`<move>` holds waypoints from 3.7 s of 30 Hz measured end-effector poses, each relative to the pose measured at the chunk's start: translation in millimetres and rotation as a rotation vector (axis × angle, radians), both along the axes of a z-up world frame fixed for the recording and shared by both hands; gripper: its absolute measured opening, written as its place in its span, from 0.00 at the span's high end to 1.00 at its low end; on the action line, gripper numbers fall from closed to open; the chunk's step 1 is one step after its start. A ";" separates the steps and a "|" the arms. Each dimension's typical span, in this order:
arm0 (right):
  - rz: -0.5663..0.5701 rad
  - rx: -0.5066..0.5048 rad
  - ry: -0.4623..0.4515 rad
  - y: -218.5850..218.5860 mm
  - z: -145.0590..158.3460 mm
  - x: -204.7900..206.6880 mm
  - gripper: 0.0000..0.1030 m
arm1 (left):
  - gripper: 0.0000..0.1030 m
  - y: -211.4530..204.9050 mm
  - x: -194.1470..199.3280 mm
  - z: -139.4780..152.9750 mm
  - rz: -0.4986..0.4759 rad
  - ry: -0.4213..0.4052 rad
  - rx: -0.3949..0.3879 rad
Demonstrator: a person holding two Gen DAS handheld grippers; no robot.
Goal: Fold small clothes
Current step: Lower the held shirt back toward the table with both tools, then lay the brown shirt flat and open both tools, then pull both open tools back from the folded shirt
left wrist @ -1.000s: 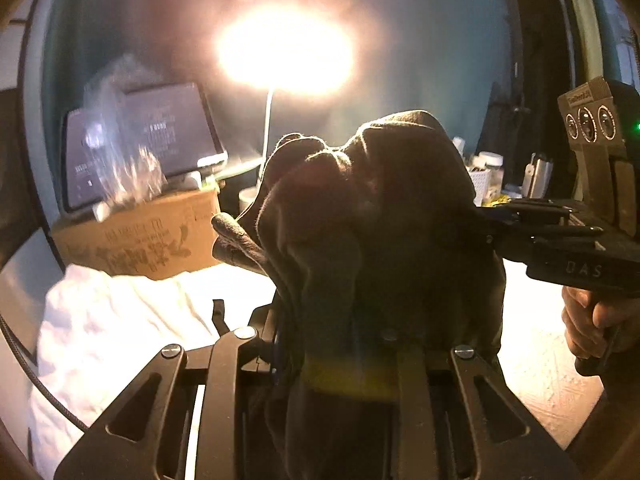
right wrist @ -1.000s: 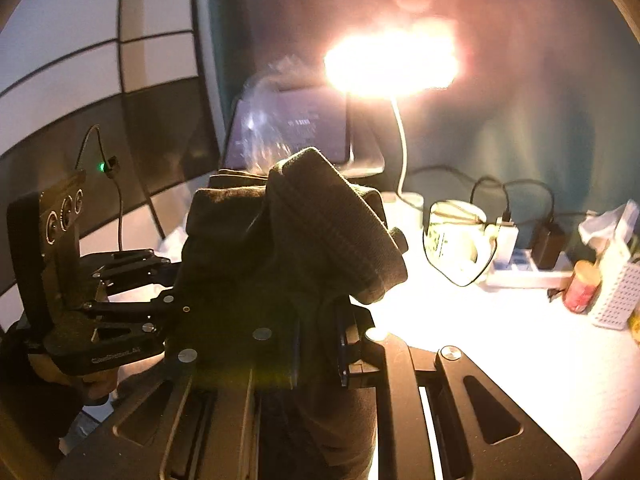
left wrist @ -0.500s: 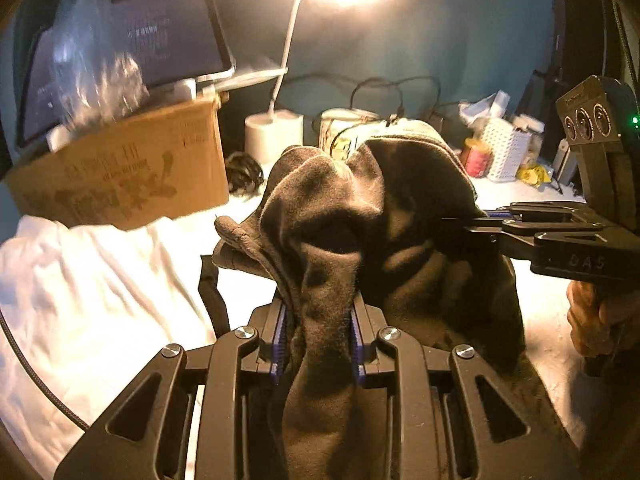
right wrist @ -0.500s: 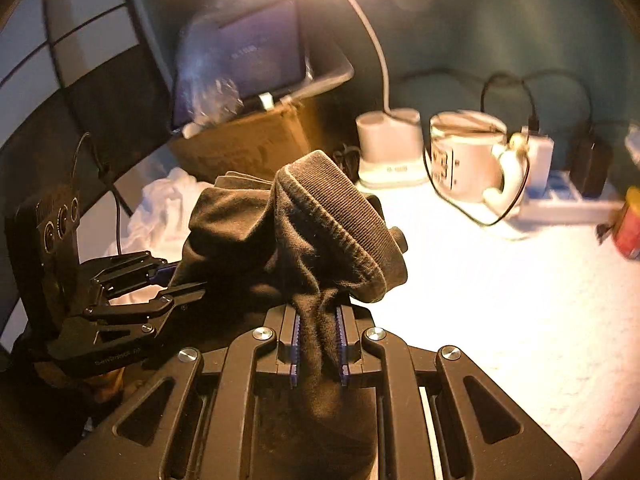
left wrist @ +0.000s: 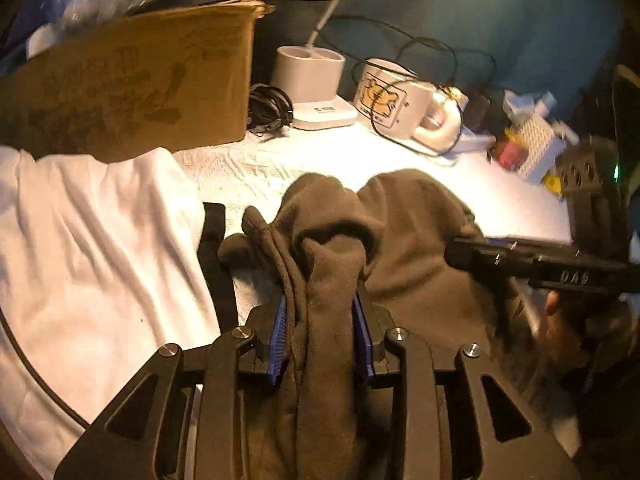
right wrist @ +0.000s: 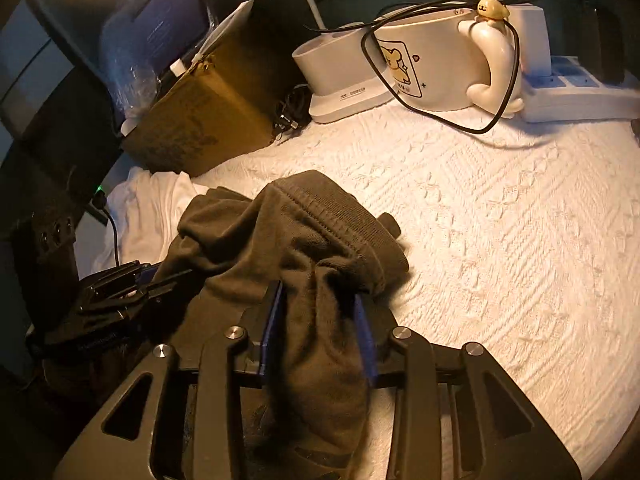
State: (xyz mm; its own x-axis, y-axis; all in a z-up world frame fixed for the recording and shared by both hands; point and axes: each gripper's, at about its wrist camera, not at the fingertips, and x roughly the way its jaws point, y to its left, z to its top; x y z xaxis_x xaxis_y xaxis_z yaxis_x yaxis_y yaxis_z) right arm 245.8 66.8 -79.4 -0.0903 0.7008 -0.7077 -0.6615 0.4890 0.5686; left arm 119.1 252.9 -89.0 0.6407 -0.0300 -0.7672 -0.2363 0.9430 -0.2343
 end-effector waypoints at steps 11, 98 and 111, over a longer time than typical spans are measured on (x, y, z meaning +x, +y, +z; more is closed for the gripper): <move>-0.108 0.041 -0.025 -7.9 -4.2 33.5 0.49 | 0.67 15.6 36.3 0.9 -0.009 0.041 0.151; -0.017 -0.135 -0.301 -119.7 21.5 -151.2 0.49 | 0.52 -83.2 -133.0 8.9 0.055 0.075 0.306; -0.090 -0.148 -0.294 -176.4 25.6 -162.3 0.49 | 0.52 -138.2 -141.7 37.4 -0.006 0.004 0.382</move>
